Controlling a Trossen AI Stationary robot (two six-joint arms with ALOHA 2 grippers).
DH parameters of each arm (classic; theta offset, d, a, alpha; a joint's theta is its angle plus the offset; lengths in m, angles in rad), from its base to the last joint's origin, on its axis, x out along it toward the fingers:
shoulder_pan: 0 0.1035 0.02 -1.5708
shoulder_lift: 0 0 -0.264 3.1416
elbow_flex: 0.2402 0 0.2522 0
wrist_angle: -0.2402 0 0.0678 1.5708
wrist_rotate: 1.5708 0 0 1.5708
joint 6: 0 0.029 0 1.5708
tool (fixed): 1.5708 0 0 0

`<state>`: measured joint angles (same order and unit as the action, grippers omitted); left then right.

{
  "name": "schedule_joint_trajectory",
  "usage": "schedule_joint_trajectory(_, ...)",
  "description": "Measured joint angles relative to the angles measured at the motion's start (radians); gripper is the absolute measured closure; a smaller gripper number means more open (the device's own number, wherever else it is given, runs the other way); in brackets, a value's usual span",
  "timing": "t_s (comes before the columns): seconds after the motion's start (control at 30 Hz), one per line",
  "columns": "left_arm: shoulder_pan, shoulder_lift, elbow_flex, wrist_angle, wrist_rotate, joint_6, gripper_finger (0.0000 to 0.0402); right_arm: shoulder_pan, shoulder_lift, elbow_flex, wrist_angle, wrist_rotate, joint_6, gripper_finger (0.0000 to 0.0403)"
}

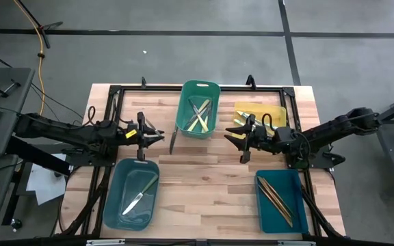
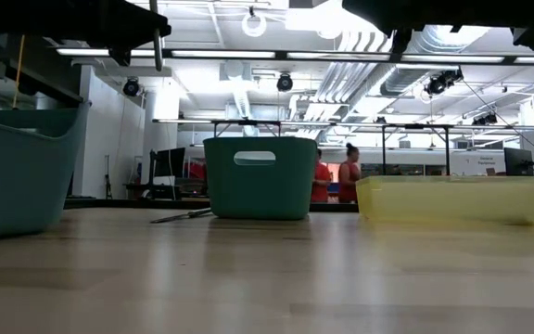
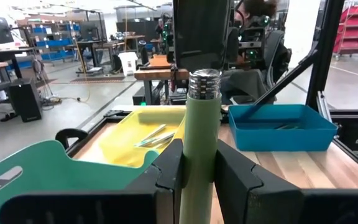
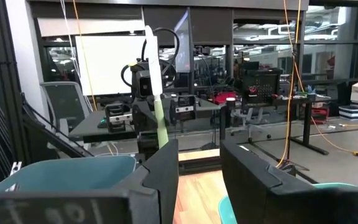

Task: Sort silverware by color (type)
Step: Put the green knife into the left blue bin

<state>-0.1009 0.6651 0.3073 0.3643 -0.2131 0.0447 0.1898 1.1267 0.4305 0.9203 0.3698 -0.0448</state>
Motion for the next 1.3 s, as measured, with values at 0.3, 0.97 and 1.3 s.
schedule_joint_trajectory(0.3, 0.000, 0.000, 0.000, 0.000, 0.000, 0.012, 0.0346, 0.000, 0.000, 0.000, -0.003, 0.001, 0.000, 0.0288)
schedule_joint_trajectory(0.97, -0.068, 0.007, 0.305, -0.684, 0.080, -0.329, 0.0346, 0.000, 0.000, 0.000, -0.022, 0.136, 0.013, 0.0288)
schedule_joint_trajectory(1.3, -0.465, 0.240, 0.562, -1.250, 0.016, -1.051, 0.0346, 0.000, 0.000, 0.000, -0.022, 0.142, 0.072, 0.0288)
